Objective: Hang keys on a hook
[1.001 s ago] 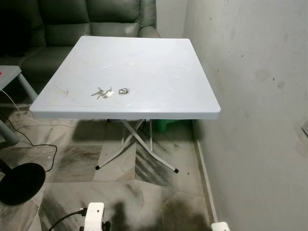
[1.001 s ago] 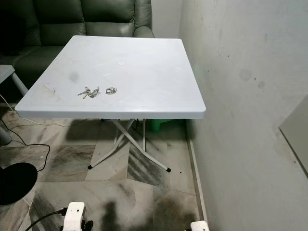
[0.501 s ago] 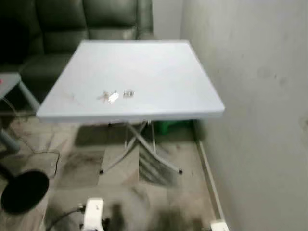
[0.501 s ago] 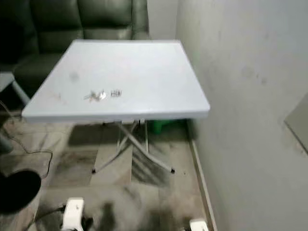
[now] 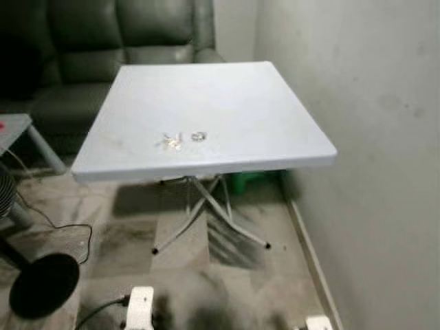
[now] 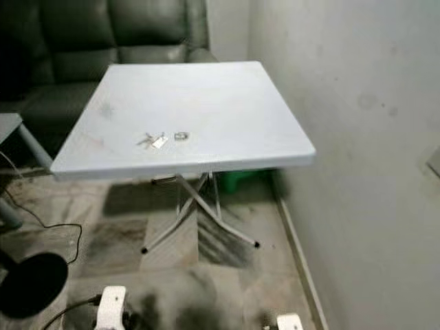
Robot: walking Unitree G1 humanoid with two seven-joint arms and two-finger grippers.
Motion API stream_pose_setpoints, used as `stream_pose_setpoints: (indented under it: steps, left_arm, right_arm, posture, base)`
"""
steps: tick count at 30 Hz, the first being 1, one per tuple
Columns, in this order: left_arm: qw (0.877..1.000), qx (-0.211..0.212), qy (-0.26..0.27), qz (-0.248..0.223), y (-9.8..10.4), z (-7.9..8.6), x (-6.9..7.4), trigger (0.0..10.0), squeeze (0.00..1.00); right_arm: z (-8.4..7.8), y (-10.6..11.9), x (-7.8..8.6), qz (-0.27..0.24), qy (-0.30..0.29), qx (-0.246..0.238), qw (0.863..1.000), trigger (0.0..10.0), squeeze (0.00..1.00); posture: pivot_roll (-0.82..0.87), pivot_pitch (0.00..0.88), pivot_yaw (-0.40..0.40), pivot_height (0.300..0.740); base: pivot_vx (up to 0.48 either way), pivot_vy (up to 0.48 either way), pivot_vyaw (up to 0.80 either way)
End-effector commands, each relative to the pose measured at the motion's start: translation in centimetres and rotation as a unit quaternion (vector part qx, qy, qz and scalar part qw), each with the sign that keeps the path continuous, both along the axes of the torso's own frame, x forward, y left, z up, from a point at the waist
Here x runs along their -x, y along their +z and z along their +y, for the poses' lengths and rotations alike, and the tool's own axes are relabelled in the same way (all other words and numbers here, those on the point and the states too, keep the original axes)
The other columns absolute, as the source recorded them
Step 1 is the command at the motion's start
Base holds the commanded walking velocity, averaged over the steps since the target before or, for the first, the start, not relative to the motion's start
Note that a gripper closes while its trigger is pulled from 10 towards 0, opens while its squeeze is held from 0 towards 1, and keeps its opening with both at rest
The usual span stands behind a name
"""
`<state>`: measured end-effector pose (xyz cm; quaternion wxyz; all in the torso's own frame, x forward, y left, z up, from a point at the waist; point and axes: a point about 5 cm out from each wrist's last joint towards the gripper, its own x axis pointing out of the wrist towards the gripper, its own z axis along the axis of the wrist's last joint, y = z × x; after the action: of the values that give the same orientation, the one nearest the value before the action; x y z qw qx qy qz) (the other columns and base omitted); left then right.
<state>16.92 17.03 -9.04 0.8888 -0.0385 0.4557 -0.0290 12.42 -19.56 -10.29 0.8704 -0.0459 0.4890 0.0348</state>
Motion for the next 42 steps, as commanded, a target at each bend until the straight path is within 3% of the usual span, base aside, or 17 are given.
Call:
stream_pose_setpoints:
  steps: [1,31,38,42]
  left_arm:
    - [1.000,-0.016,0.008,-0.001,0.2,1.2,-0.1,10.0,0.00]
    - [1.000,-0.015,0.016,0.004,0.0,1.2,0.2,10.0,0.00]
    - [1.000,-0.022,0.008,0.007,-0.1,1.1,0.4,10.0,0.00]
    - [1.000,-0.023,0.006,0.009,-0.1,1.1,0.4,10.0,0.00]
  right_arm:
    - [1.0,-0.2,0.0,0.005,0.005,-0.011,1.000,10.0,0.00]
    - [0.9,-0.4,0.8,0.020,0.000,-0.011,1.000,10.0,0.00]
    - [0.8,-0.5,1.0,0.027,0.012,-0.008,1.000,10.0,0.00]
    - [0.7,-0.5,1.1,0.028,0.020,-0.003,0.999,10.0,0.00]
  posture:
    - [-0.08,0.000,-0.019,0.740]
    - [-0.08,0.000,-0.022,0.740]
    - [-0.08,0.000,-0.024,0.740]
    - [-0.08,0.000,-0.022,0.740]
  base:
    - [0.000,0.458,0.00]
    - [0.000,0.455,0.00]
    - [0.000,0.114,0.00]
    - [0.000,0.000,0.80]
